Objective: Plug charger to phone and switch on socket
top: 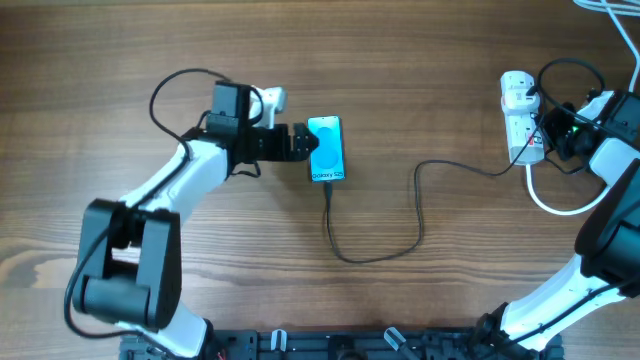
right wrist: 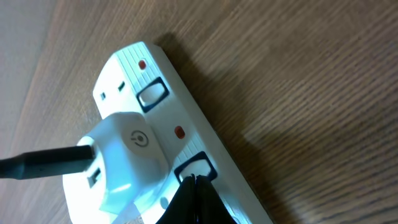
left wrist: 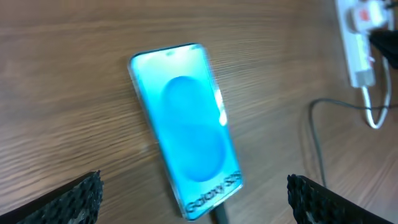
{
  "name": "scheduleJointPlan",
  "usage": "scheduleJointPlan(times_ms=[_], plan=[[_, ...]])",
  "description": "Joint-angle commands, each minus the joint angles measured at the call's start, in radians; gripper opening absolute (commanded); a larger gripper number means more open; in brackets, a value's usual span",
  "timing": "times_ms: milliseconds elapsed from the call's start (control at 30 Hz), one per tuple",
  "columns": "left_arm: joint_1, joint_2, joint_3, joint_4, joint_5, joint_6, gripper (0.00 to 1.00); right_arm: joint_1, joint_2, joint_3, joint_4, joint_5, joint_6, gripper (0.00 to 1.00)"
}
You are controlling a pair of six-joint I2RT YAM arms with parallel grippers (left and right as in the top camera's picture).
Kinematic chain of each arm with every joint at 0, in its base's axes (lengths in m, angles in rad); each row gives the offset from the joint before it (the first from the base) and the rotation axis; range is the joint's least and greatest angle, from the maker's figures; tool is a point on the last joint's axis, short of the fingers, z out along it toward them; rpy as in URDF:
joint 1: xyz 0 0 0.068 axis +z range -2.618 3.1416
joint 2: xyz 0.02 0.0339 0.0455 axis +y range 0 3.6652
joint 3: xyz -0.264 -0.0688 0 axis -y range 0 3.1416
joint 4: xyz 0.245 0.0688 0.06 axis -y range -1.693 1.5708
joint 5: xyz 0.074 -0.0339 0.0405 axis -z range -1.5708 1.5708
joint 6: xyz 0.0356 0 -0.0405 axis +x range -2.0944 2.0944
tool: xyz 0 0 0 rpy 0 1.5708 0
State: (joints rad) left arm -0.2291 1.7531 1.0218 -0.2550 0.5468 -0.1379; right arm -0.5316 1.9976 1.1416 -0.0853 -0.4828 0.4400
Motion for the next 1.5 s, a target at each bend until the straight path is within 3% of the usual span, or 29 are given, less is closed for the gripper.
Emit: scheduleJointPlan(times_ms=[0, 900, 1467], plan=[[-0.007, -0.029, -0.006, 0.003, -0.005, 0.052, 1.0, 0.002, 0.02, 0.013, 0.022, -0.016, -0.018, 0.04], [-0.007, -0.032, -0.006, 0.0, -0.005, 0.052, 1.0, 0.054, 0.092, 0.013, 0.069, -0.035, -0.005, 0.04], [-0.007, -0.032, -0.006, 0.0, -0.005, 0.048, 1.0, 0.056, 0.092, 0.013, -0.065, -0.118, 0.013, 0.04]])
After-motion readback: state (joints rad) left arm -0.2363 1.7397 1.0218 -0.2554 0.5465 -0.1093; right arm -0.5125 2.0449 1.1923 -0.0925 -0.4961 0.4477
